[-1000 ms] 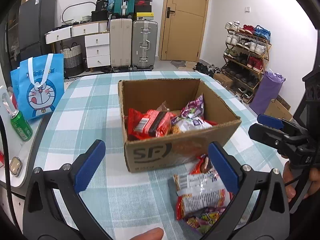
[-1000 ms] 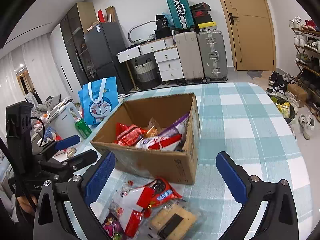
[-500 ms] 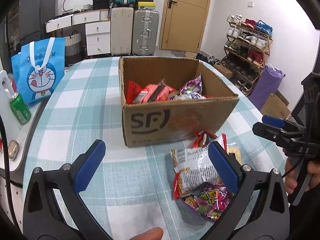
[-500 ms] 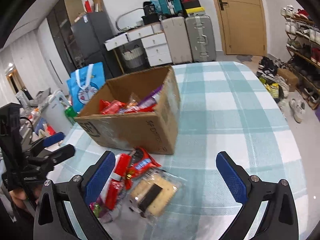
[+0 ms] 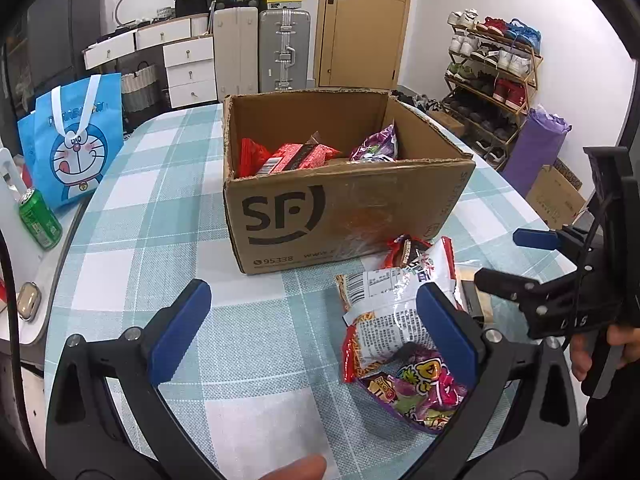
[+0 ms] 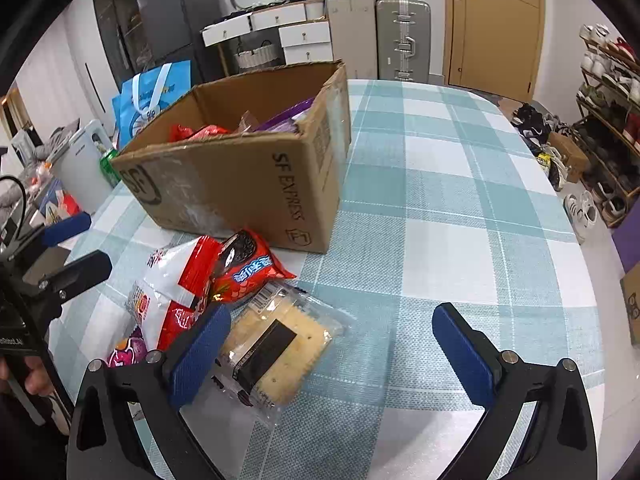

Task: Organize snacks
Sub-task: 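Move right tool to wrapped cracker pack while left tool approaches white chip bag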

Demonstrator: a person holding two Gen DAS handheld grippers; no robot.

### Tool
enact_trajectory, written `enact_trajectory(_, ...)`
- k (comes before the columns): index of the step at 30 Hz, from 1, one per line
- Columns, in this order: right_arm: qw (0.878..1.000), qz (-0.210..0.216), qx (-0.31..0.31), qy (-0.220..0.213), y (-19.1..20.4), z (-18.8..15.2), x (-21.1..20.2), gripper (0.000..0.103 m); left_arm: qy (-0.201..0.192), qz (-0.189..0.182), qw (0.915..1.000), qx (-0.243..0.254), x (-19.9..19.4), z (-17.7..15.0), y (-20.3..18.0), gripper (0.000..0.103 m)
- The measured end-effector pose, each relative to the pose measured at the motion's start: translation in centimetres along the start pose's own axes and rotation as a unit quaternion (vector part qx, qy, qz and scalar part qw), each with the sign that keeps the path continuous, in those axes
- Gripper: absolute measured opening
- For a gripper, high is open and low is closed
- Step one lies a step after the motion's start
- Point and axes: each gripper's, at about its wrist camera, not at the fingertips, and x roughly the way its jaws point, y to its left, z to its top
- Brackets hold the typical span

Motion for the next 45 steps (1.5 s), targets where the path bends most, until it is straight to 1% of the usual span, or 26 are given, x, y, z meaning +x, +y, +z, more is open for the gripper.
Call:
enact_trajectory(2,1.000,0.006,-0.004,0.010,0.3,-0.2,0.6,0.102,0.004,-0.002,1.0000,0.003,0.2,0.0,-0.1,0.102)
enact_trajectory(7,0.999,0.001,-0.023,0.031,1.7,-0.9,2.0,0.102,0.012,0.003,0.9999,0.009,0.7,-0.3,-0.3,0.102)
enact_trajectory(12,0.999,0.002,-0.034,0.035,3.0,-1.2,2.7,0.102,0.020,0.003,0.9998,0.010,1.3,-0.5,-0.3,0.102)
enact_trajectory(16,0.999,0.001,-0.032,0.034,3.5,-1.2,2.9,0.102,0.020,0.004,0.9998,0.008,1.5,-0.4,-0.2,0.102)
enact_trajectory(33,0.999,0.003,-0.018,0.039,2.9,-1.3,3.6,0.102,0.027,0.002,0.9996,-0.001,2.3,-0.5,0.8,0.102)
enact_trajectory(38,0.998,-0.012,-0.031,0.045,2.4,-1.2,3.6,0.102,0.027,0.002,0.9996,-0.002,2.4,-0.5,0.9,0.102)
enact_trajectory(45,0.997,-0.017,-0.052,0.056,1.3,-1.7,3.3,0.102,0.029,0.002,0.9996,-0.002,2.6,-0.6,1.0,0.102)
